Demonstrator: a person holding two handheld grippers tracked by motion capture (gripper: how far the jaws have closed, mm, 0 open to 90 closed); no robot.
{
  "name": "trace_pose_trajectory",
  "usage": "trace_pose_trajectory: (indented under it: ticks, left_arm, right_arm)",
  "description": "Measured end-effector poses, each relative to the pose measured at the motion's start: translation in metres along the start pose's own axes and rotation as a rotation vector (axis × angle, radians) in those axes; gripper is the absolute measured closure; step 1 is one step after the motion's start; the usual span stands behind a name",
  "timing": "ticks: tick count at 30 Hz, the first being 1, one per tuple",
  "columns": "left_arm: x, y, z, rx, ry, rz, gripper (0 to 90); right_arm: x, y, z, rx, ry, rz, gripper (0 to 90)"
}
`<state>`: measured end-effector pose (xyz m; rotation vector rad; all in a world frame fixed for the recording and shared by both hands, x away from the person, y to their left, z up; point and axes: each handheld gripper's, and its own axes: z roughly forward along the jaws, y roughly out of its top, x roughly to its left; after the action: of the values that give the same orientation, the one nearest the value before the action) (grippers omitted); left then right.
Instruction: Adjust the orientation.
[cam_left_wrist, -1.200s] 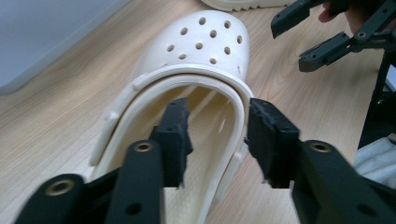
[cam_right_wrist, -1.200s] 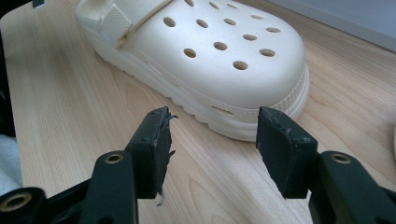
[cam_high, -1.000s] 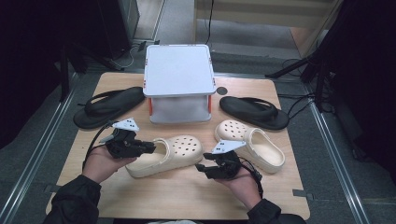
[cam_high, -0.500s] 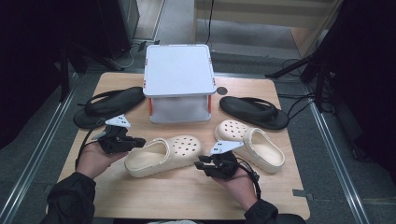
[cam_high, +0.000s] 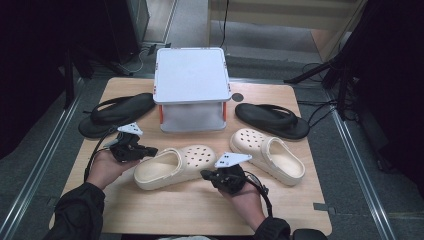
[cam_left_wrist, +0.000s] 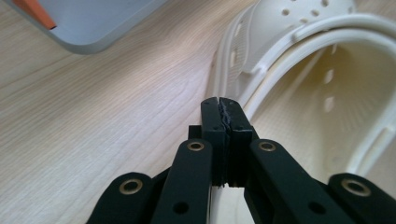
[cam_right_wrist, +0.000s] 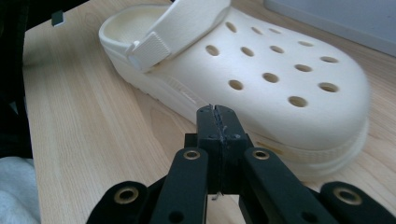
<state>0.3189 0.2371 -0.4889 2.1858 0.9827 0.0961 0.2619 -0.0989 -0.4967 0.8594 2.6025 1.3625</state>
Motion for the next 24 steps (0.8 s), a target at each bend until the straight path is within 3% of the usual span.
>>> trace_pose_trajectory:
  ticks: [10, 24]
  left_arm:
    - [0.003, -0.002, 0.008, 0.035, 0.015, -0.005, 89.6]
    - [-0.001, -0.008, 0.005, 0.033, 0.016, -0.008, 89.6]
  right_arm:
    - [0.001, -0.002, 0.016, 0.066, -0.011, 0.01, 90.0]
    - [-0.011, -0.002, 0.021, 0.077, -0.035, 0.054, 90.0]
